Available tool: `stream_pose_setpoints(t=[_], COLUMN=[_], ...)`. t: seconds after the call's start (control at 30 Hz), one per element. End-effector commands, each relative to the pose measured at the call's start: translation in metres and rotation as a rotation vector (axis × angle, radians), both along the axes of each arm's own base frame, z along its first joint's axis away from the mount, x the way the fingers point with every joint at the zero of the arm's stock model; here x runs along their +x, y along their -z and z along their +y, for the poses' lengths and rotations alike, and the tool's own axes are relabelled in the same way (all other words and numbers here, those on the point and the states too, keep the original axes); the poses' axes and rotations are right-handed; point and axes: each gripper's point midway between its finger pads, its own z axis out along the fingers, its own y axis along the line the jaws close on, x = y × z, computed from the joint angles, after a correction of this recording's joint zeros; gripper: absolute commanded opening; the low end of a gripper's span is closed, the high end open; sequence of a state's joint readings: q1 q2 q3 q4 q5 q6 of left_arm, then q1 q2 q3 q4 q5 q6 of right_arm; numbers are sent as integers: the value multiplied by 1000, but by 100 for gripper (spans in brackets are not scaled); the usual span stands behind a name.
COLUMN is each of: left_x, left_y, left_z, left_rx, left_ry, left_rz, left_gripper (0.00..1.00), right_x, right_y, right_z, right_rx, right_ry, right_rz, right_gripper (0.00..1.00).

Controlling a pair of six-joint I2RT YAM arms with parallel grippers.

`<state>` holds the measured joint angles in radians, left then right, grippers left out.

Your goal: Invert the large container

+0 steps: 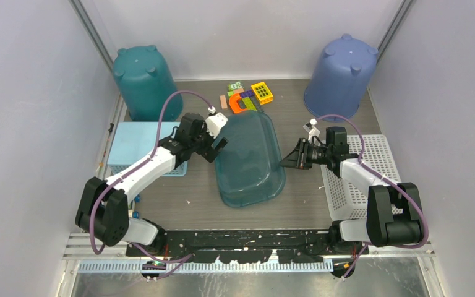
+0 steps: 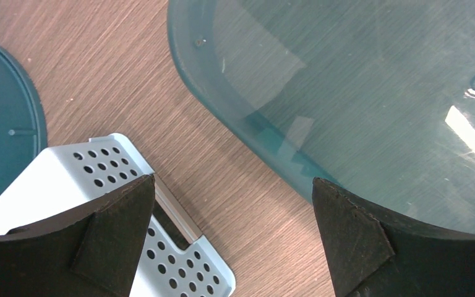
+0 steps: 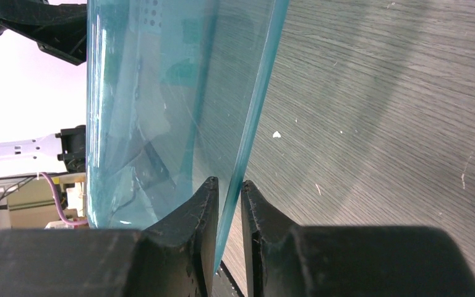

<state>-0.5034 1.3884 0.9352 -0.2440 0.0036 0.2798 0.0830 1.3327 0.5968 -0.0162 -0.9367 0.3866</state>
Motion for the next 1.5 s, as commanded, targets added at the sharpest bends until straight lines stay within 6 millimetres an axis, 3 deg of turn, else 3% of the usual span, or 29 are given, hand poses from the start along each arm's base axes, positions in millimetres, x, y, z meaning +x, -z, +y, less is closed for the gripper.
stream_pose_setpoints(t=[0.0, 0.3, 0.73, 1.03, 1.47], left_x=[2, 4, 0, -2, -3], left_y=[-24, 10, 14, 17, 23], left_z=[-17, -13, -16, -18, -20], left_rx=[-92, -40, -50, -61, -66], left_ry=[33, 14, 24, 27, 31], left_rz=[-25, 36, 58, 75, 94], left_gripper=[100, 100, 100, 100, 100], right_x=[1, 1, 5, 10, 10], right_y=[-17, -16, -14, -10, -9], right_z=[4, 4, 4, 2, 2], right_rx=[19, 21, 24, 12, 19], right_ry=[-32, -31, -15, 15, 14], right_rz=[-87, -87, -77, -75, -68], right_gripper=[25, 31, 39, 52, 53])
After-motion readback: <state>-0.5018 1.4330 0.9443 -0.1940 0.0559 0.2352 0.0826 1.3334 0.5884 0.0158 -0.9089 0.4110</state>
